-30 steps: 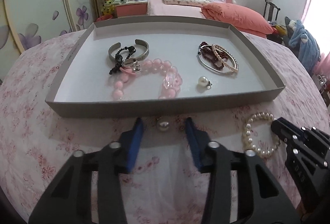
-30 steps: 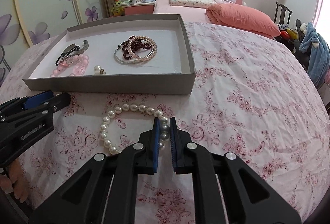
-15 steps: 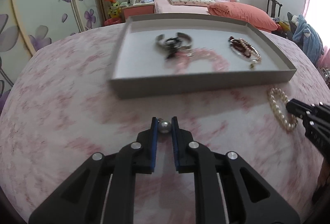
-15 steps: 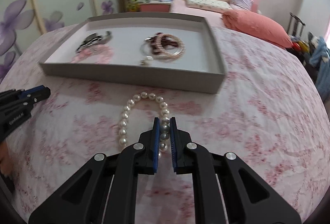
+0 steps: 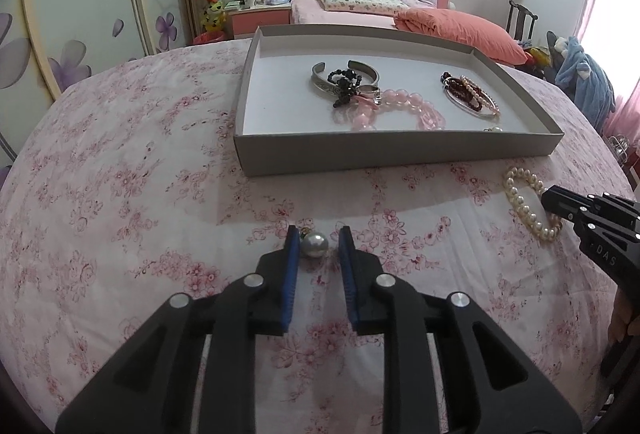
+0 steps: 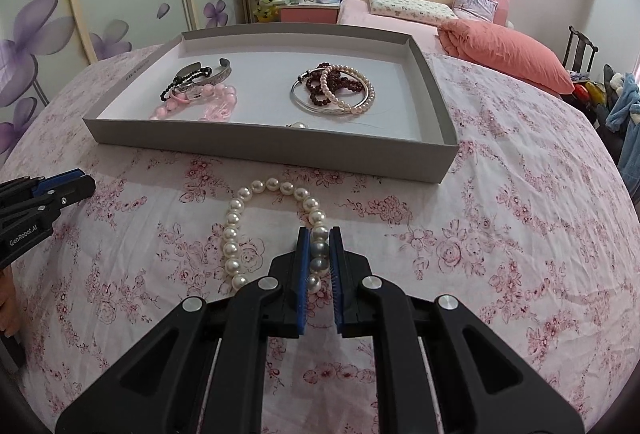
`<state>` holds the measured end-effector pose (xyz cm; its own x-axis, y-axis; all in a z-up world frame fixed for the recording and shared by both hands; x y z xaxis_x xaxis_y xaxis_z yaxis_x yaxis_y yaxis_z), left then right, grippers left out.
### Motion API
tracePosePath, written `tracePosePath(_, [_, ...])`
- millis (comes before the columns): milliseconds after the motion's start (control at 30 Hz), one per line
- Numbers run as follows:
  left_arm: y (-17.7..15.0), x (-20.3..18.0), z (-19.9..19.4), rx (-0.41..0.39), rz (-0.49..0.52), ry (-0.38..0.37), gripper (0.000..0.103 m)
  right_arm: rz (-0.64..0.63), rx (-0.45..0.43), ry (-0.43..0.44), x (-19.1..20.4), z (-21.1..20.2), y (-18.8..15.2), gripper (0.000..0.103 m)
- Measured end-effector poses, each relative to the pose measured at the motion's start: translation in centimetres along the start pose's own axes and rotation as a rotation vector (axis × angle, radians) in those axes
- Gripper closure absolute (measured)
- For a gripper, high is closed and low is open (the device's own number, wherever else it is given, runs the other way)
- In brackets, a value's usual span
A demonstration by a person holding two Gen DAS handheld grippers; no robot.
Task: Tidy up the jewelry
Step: 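Lift the pearl bracelet with the right gripper while the left lifts the pearl earring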
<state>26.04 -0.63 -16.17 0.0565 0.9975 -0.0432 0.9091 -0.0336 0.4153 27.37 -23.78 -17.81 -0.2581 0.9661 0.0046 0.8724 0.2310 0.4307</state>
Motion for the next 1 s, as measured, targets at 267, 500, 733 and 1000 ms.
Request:
tracePosePath(267, [0.07, -0.28, 0.16, 0.001, 0.004, 0.009, 0.082, 0.005, 0.001, 0.004, -0.18, -0.11, -0.07, 0.092])
tracePosePath(500, [0.07, -0.26, 0.15, 0.001, 0.004, 0.009, 0.082, 0.008, 0.001, 0.006, -0.12, -0.01, 0.07, 0.092])
tracePosePath(733, [0.07, -0.28, 0.15, 0.001, 0.004, 0.009, 0.082, 0.008, 0.001, 0.007, -0.13, -0.02, 0.08, 0.092])
tracePosePath(1000, [0.07, -0.27, 0.15, 0.001, 0.004, 0.009, 0.082, 0.01, 0.002, 0.007, -0.16, -0.02, 0.08, 0.092])
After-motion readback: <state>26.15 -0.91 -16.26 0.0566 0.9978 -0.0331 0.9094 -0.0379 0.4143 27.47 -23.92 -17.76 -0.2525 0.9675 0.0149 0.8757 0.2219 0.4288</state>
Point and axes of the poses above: each gripper's, at about its wrist camera, not at the fingertips, and z roughly the way its jaws point, x to its left, y to its top, the point moved 8 cm from there along z, roughly the way its jaws point, and after that the axes turned 14 degrees about x, right-handed, at the moved point
